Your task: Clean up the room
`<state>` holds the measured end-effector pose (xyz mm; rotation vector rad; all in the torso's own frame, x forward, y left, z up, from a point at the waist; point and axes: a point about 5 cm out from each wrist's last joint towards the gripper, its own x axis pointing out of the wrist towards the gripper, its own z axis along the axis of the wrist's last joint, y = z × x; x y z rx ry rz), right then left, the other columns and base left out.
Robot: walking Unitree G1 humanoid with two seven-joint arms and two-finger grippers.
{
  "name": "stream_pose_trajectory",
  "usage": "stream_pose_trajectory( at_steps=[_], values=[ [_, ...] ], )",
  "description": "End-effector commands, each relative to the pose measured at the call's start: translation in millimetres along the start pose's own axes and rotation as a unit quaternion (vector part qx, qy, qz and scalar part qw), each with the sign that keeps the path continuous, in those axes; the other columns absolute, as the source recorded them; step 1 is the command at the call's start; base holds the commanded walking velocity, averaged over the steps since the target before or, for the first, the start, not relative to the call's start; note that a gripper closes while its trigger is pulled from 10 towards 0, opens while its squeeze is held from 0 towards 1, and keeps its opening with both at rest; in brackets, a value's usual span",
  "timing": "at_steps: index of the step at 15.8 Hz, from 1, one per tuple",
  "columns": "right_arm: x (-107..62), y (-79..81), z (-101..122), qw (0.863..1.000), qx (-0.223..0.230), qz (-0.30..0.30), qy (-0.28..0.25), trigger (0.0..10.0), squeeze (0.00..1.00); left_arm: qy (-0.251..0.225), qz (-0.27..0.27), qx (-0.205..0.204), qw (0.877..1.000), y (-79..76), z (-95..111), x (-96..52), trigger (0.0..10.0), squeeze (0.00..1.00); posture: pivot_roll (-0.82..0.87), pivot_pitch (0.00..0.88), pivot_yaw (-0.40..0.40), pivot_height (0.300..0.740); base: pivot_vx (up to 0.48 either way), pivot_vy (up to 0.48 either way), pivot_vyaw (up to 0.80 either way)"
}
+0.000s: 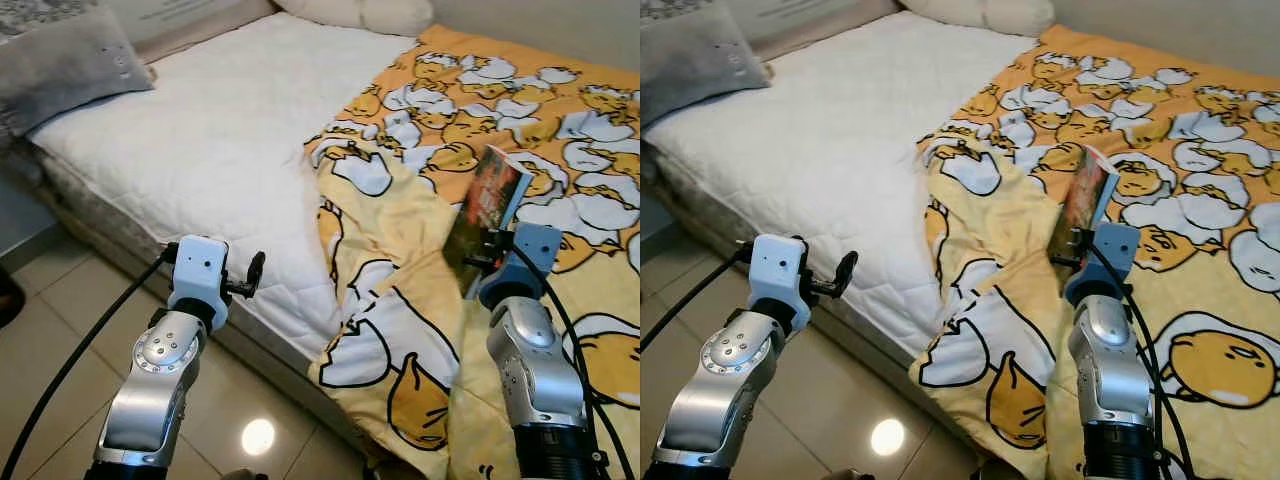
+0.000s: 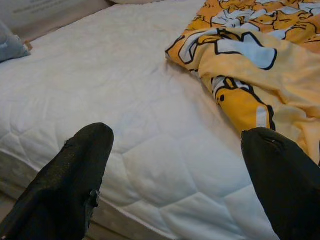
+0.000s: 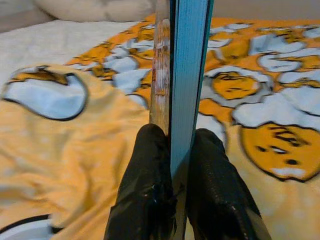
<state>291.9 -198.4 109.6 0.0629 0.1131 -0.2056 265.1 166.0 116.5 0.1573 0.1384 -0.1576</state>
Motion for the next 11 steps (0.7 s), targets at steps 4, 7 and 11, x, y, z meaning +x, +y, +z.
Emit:
stream_pose_trajectory(
  at_steps=[4, 7, 11],
  values=[
    [5.9, 1.8, 15.1, 0.999, 0.005, -0.032, -0.037, 10.0, 0.0, -0.004, 0.009, 0.009, 1.0, 1.9, 4.6, 3.2, 10.0, 0.0, -0.04, 0.0, 0.019, 0.74, 0.0, 0.061, -0.8],
    [2.2, 7.0, 7.8, 1.0, 0.009, 0.005, -0.006, 10.0, 0.0, 0.002, 0.015, 0.011, 1.0, 4.7, 2.3, 1.4, 10.0, 0.0, -0.03, 0.0, 0.014, 0.74, 0.0, 0.274, -0.79],
    [-0.3, 10.3, 1.1, 0.999, 0.03, 0.001, 0.012, 10.0, 0.0, 0.007, 0.017, 0.012, 1.0, 8.7, 0.8, 0.0, 10.0, 0.0, -0.04, 0.0, 0.023, 0.74, 0.0, 0.28, -0.16]
  ],
)
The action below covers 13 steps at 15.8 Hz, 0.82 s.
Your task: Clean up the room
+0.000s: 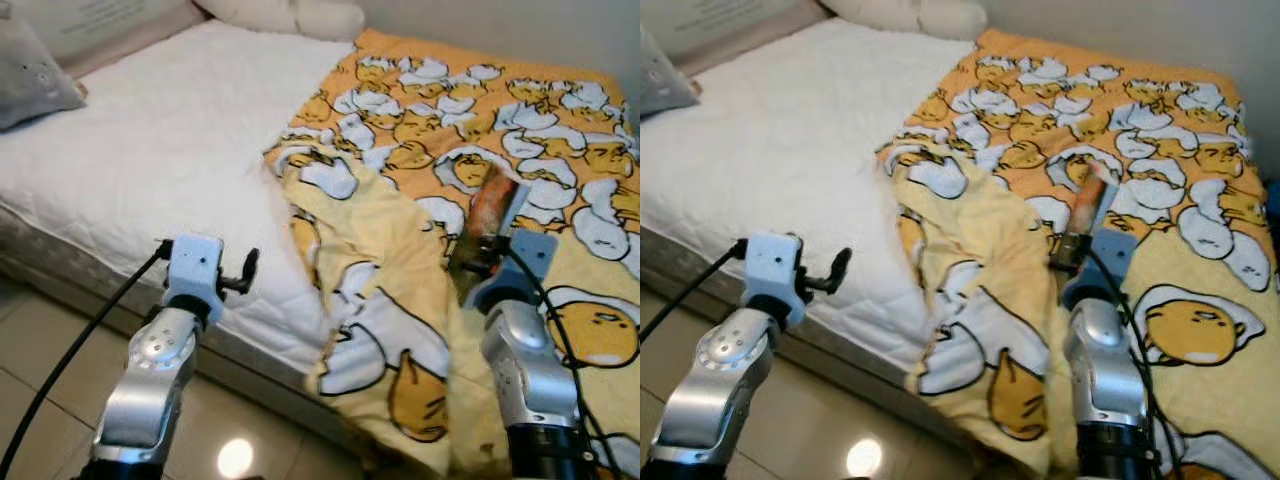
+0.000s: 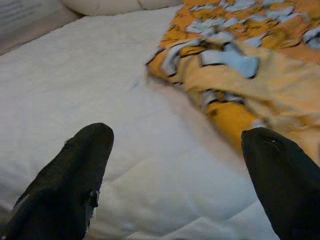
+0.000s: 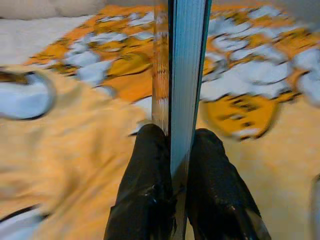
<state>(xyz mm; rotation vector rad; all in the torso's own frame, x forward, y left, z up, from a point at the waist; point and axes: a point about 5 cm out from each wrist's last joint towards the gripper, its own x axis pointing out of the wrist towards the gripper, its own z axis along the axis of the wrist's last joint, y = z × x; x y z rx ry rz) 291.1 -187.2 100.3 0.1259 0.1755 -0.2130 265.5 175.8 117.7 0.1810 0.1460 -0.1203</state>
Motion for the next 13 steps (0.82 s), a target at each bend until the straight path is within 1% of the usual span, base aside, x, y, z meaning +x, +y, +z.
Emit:
stream_pose_trajectory(
  at_steps=[1, 2, 3, 6, 11, 13],
  values=[
    [0.3, 1.9, 10.2, 1.0, 0.01, 0.013, -0.014, 10.0, 0.0, 0.002, -0.002, 0.002, 1.0, -1.1, 1.0, 1.0, 10.0, 0.0, -0.04, 0.0, 0.025, 0.74, 0.0, 0.285, 0.0],
    [-0.5, 3.0, 8.5, 1.0, 0.013, 0.015, -0.008, 10.0, 0.0, 0.003, 0.0, 0.001, 1.0, -0.1, 0.5, 0.3, 10.0, 0.0, -0.03, 0.0, 0.023, 0.74, 0.0, 0.281, 0.0],
    [-1.2, 4.1, 7.3, 1.0, 0.013, 0.016, -0.004, 10.0, 0.0, 0.004, 0.002, 0.002, 1.0, 1.1, 0.3, 0.1, 10.0, 0.0, -0.02, 0.0, 0.021, 0.74, 0.0, 0.281, -0.66],
    [-1.9, 5.2, 3.9, 1.0, 0.009, 0.017, 0.003, 10.0, 0.0, 0.006, 0.002, 0.003, 1.0, 2.6, -0.1, 0.3, 10.0, 0.0, -0.03, 0.0, 0.031, 0.74, 0.0, 0.284, -0.8],
    [0.3, 6.2, 4.7, 1.0, 0.014, 0.017, 0.004, 10.0, 0.0, 0.006, -0.003, 0.007, 1.0, -0.9, 1.3, 2.7, 10.0, 0.0, -0.01, 0.0, 0.027, 0.74, 0.0, 0.292, -0.8],
    [0.1, 10.1, 3.0, 1.0, 0.013, 0.02, 0.006, 10.0, 0.0, 0.004, -0.001, 0.007, 1.0, 1.3, 3.4, 4.0, 10.0, 0.0, -0.02, 0.0, 0.033, 0.74, 0.0, 0.292, -0.8]
  ],
)
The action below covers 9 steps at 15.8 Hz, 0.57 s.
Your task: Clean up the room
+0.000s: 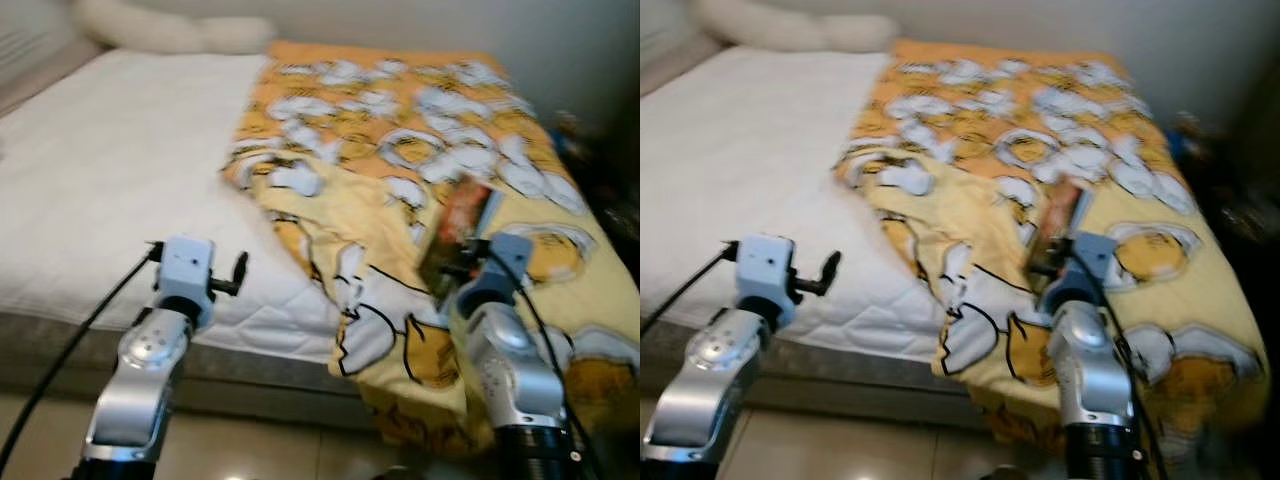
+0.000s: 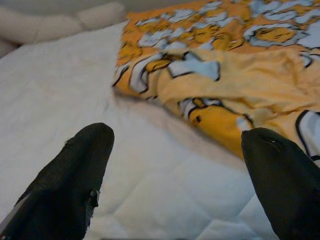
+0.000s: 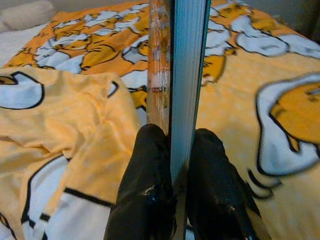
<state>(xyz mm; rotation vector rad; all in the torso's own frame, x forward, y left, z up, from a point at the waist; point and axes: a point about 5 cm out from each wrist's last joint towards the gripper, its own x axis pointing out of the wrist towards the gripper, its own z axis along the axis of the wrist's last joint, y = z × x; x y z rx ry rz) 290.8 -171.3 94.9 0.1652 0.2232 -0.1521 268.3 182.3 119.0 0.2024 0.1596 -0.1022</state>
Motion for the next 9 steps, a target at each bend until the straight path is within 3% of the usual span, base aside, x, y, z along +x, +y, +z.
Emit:
stream_pose_trajectory(
  at_steps=[1, 7, 9],
  values=[
    [3.1, -0.8, 12.8, 1.0, -0.002, -0.007, -0.023, 10.0, 0.0, -0.004, -0.007, -0.001, 1.0, -1.8, 4.1, 3.1, 10.0, 0.0, -0.02, 0.0, 0.035, 0.74, 0.0, 0.292, -0.8],
    [2.7, 3.7, 11.6, 1.0, 0.003, -0.003, -0.019, 10.0, 0.0, -0.003, 0.002, -0.006, 1.0, 4.6, 4.4, 2.4, 10.0, 0.0, 0.0, 0.0, 0.03, 0.74, 0.0, 0.326, -0.8],
    [3.3, 3.5, 11.4, 1.0, -0.003, -0.003, -0.018, 10.0, 0.0, -0.003, 0.005, -0.007, 1.0, 6.9, 5.9, 3.1, 10.0, 0.0, 0.0, 0.0, 0.037, 0.74, 0.0, 0.36, -0.28]
  ],
)
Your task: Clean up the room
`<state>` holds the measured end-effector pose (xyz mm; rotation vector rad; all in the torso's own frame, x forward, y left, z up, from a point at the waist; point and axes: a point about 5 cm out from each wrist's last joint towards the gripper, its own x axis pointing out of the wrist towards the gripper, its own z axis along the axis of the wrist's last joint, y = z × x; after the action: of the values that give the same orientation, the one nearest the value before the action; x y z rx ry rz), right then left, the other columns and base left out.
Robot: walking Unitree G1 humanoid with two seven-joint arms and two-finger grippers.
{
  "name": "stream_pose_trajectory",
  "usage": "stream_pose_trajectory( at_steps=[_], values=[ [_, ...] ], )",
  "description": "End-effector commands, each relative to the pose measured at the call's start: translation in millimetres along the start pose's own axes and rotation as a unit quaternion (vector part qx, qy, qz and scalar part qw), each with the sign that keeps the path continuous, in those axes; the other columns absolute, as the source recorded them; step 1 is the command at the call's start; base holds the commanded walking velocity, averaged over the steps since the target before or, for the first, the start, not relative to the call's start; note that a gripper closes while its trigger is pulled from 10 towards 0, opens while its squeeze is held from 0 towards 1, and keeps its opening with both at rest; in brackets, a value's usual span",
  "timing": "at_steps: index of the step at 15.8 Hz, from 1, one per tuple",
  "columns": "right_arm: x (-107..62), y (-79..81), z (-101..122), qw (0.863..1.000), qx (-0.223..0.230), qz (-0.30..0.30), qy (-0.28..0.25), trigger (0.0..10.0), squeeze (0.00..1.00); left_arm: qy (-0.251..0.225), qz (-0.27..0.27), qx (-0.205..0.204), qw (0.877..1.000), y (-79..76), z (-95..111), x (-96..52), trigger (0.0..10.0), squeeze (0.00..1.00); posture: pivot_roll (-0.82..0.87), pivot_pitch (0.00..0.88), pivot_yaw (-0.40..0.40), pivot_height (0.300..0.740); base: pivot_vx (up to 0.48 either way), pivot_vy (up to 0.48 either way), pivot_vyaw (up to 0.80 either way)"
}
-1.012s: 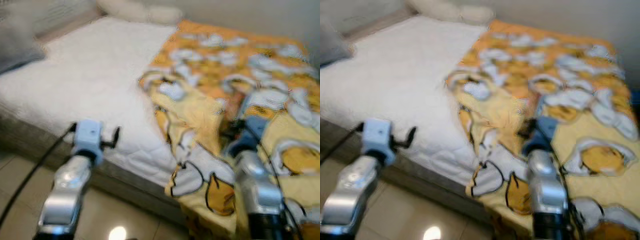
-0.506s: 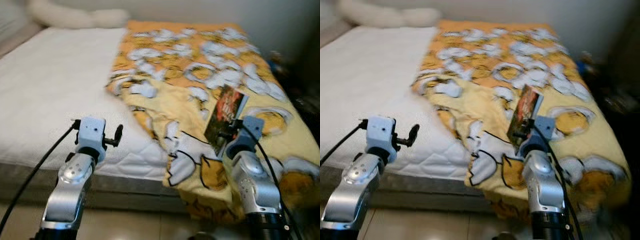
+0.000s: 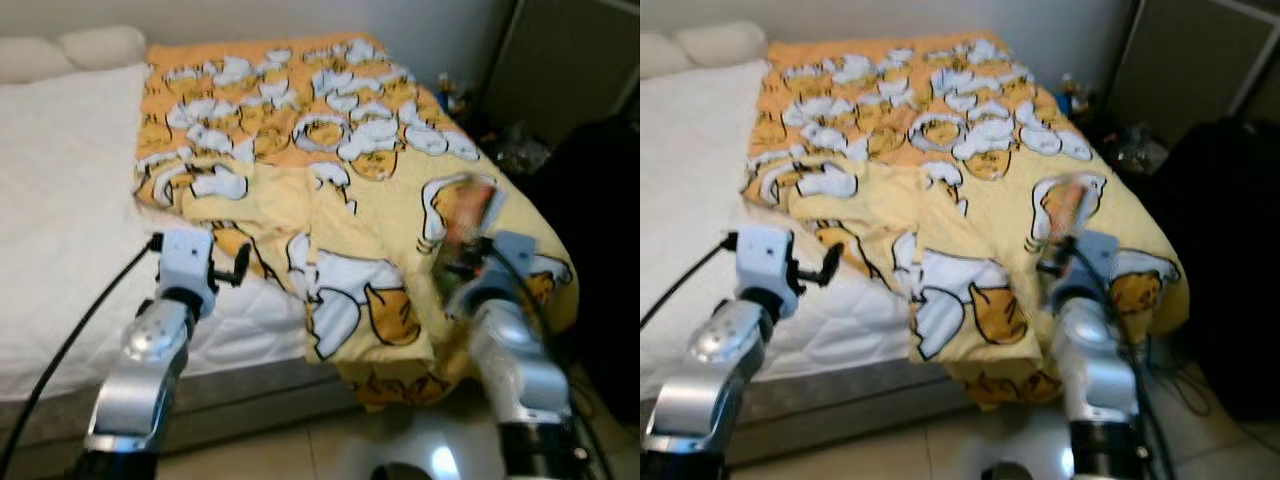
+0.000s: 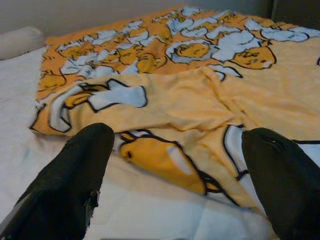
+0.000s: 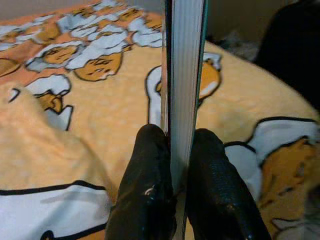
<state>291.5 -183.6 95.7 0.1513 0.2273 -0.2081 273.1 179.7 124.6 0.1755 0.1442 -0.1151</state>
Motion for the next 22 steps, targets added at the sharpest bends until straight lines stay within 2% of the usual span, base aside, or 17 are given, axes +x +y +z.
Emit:
stream_pose_trajectory(
  at_steps=[1, 5, 7, 10, 12, 14, 22],
  values=[
    [1.8, 14.2, 11.3, 0.999, 0.003, 0.021, -0.024, 10.0, 0.0, 0.006, 0.012, 0.003, 1.0, 5.3, -0.7, -0.2, 10.0, 0.0, -0.01, 0.0, 0.041, 0.74, 0.0, 0.36, 0.0],
    [1.3, 18.2, 10.6, 0.999, -0.002, 0.042, -0.02, 10.0, 0.0, 0.007, 0.012, -0.001, 1.0, 1.2, -1.0, 0.4, 10.0, 0.0, 0.01, 0.0, 0.033, 0.74, 0.0, 0.365, 0.0],
    [0.5, 22.7, 9.7, 0.998, 0.006, 0.059, -0.014, 10.0, 0.0, 0.008, 0.015, -0.002, 1.0, 2.5, -0.6, 1.2, 10.0, 0.0, 0.0, 0.0, 0.037, 0.74, 0.0, 0.379, 0.0],
    [4.0, 28.6, 20.2, 0.997, -0.004, 0.069, -0.031, 10.0, 0.0, 0.006, 0.015, 0.004, 1.0, 3.6, 1.6, 3.3, 10.0, 0.0, -0.01, 0.0, 0.045, 0.74, 0.0, 0.382, 0.0],
    [5.3, 29.6, 22.0, 0.997, -0.004, 0.067, -0.035, 10.0, 0.0, 0.006, 0.015, 0.006, 1.0, 3.9, 2.6, 4.3, 10.0, 0.0, 0.0, 0.0, 0.037, 0.74, 0.0, 0.39, 0.0],
    [3.5, 37.3, 20.8, 0.996, -0.012, 0.087, -0.034, 10.0, 0.0, 0.002, 0.017, 0.009, 1.0, 7.2, 6.1, 6.0, 10.0, 0.0, 0.0, 0.0, 0.039, 0.74, 0.0, 0.39, 0.0],
    [3.7, 44.6, 22.8, 0.993, -0.014, 0.109, -0.04, 10.0, 0.0, 0.001, 0.02, 0.014, 1.0, 10.1, 6.4, 7.9, 10.0, 0.0, 0.01, 0.0, 0.043, 0.74, 0.0, 0.394, 0.0]
  ],
)
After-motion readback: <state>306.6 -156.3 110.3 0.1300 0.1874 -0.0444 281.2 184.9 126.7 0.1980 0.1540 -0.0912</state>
